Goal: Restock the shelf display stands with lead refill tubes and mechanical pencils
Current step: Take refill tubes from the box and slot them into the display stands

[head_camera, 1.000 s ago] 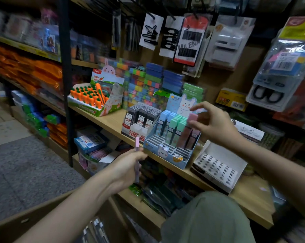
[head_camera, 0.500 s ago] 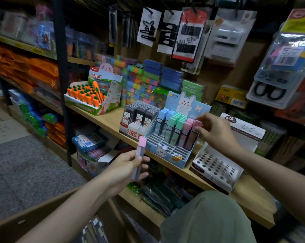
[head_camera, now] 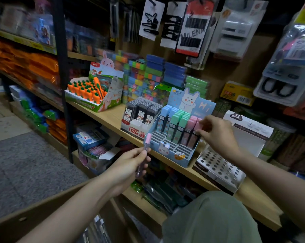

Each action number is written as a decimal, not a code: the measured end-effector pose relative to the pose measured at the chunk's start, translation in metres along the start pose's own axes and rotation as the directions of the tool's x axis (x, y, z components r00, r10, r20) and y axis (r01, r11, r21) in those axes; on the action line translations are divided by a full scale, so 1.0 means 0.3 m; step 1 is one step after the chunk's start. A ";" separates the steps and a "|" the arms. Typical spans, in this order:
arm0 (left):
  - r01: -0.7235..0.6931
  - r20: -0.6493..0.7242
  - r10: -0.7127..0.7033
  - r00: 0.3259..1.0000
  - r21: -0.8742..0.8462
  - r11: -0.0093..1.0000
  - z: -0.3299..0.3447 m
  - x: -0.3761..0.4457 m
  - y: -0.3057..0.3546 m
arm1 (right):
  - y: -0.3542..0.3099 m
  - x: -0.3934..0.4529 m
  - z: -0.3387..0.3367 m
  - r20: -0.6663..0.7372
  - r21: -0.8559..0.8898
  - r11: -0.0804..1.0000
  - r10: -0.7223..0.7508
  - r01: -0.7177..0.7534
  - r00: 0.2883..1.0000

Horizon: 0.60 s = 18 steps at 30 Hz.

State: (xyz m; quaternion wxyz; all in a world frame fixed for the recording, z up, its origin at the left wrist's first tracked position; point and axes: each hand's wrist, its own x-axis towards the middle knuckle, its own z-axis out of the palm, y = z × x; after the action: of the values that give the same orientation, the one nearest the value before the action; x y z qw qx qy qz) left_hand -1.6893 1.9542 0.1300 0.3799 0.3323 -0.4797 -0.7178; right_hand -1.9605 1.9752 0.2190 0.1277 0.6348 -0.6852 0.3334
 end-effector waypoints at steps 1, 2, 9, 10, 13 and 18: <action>-0.009 0.003 0.009 1.000 -0.013 1.000 -0.003 0.005 -0.006 | 0.001 0.001 0.004 -0.014 -0.028 0.999 -0.016 0.016 1.000; -0.015 0.007 0.015 1.000 -0.027 1.000 -0.008 0.009 -0.010 | 0.001 0.000 0.009 -0.026 -0.045 0.999 -0.026 0.025 0.999; -0.110 0.024 0.111 0.994 -0.033 0.993 -0.003 0.021 -0.017 | -0.024 -0.013 0.007 -0.072 -0.044 0.999 -0.002 -0.001 0.997; -0.145 0.018 0.145 0.989 -0.002 0.989 0.000 0.021 -0.018 | -0.050 -0.023 0.003 -0.120 0.002 1.000 -0.010 0.010 0.993; -0.282 -0.014 0.289 0.957 0.187 0.941 0.006 0.023 -0.018 | -0.186 -0.066 0.013 0.038 0.270 0.963 0.005 -0.015 0.999; -0.451 -0.016 0.505 0.863 0.424 0.785 0.013 0.036 -0.016 | -0.380 -0.109 0.081 0.287 0.438 0.891 -0.015 -0.117 0.958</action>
State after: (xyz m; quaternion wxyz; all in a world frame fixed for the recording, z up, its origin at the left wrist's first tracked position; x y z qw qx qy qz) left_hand -1.6990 1.9478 0.1256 0.5023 0.3166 -0.6607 -0.4593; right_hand -1.8404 1.9890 0.2151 -0.1308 0.6696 -0.6171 0.3920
